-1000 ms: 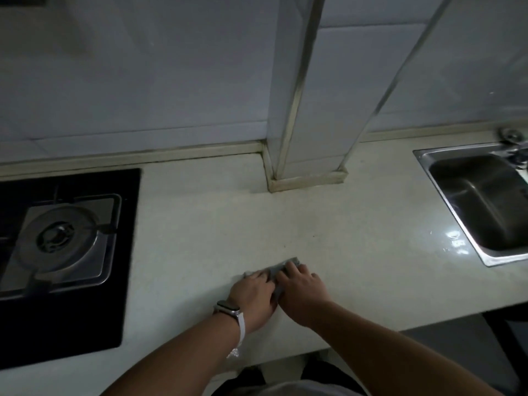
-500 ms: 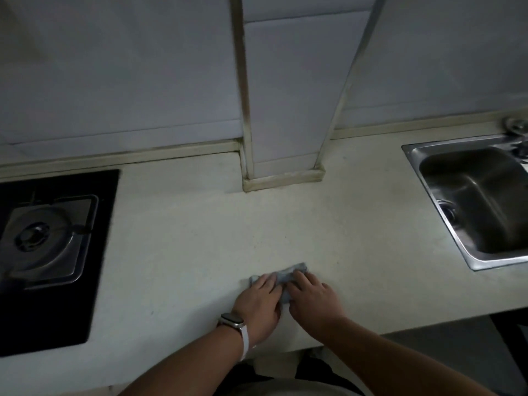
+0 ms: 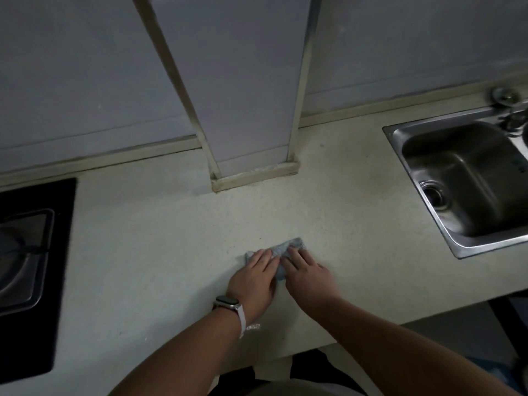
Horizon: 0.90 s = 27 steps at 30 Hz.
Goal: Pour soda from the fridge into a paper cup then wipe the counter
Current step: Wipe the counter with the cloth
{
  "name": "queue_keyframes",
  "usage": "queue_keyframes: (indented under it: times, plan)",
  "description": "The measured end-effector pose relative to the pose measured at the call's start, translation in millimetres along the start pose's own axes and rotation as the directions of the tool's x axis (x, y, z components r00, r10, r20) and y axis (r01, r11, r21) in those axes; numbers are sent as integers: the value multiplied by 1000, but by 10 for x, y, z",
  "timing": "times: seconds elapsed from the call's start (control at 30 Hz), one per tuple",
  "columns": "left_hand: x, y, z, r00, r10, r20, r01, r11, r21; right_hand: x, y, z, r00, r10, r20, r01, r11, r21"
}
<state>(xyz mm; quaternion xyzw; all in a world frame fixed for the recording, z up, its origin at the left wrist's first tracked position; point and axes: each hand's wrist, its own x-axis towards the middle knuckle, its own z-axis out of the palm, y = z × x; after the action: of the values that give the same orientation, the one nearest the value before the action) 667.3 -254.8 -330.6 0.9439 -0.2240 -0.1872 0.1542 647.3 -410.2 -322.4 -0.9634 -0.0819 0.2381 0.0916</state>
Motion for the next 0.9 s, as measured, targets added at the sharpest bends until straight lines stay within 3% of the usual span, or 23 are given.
queue_keyframes:
  times: [0.9]
  plan:
    - [1401,-610,-520,993,-75,-91,70,996,-63,1500,136,-566,993,80,-86,-82,997,-15]
